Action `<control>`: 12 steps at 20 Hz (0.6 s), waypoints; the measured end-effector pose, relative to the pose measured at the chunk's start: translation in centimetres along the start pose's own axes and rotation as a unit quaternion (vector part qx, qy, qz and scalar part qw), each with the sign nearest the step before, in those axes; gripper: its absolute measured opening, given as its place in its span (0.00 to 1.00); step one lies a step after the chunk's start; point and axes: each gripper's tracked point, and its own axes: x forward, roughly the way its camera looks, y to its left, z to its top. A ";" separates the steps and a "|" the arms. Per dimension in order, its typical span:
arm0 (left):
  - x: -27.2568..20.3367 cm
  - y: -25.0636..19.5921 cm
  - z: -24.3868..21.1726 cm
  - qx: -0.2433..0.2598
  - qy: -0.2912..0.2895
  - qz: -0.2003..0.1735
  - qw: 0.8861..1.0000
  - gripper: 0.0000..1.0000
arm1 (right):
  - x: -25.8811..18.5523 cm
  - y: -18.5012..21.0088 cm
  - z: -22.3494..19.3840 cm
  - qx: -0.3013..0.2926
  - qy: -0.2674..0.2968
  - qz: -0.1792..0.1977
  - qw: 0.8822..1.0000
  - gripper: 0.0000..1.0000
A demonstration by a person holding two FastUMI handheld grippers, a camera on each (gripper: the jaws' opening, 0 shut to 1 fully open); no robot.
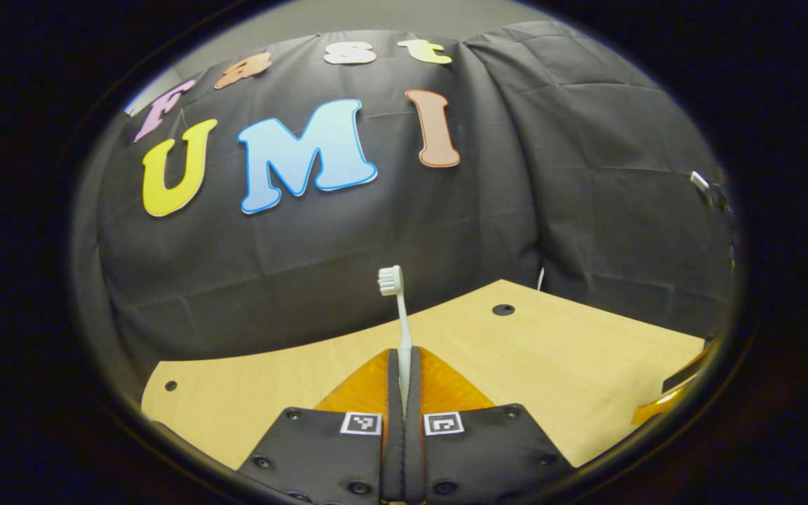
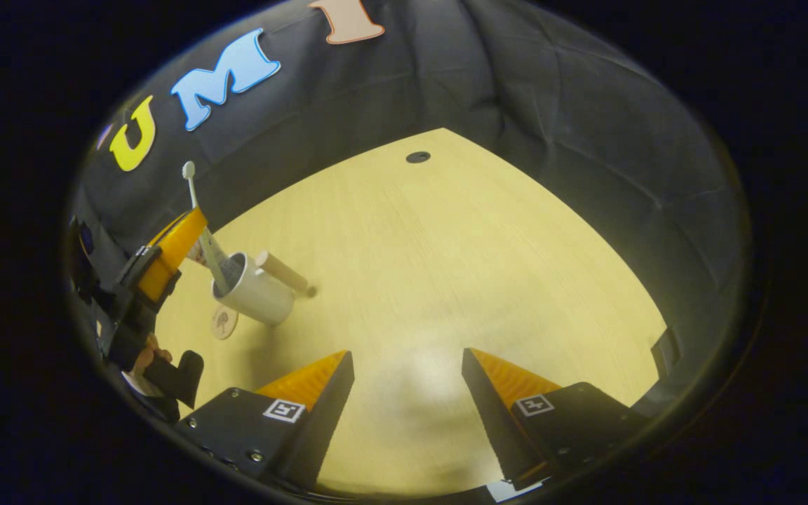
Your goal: Put the toothbrush and toothpaste on the desktop into the cup, then pick up the cup and place it on the coaster on the desktop.
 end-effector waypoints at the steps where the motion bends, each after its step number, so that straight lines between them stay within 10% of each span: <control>1: 0.0 0.0 -0.1 -0.001 -0.002 0.004 1.000 0.08 | 0.0 -0.1 -0.1 -0.001 0.002 -0.001 1.000 0.93; 12: -0.5 0.5 0.1 -0.006 -0.019 0.027 0.999 0.27 | -0.4 -0.3 -0.5 -0.003 0.007 -0.004 1.000 0.93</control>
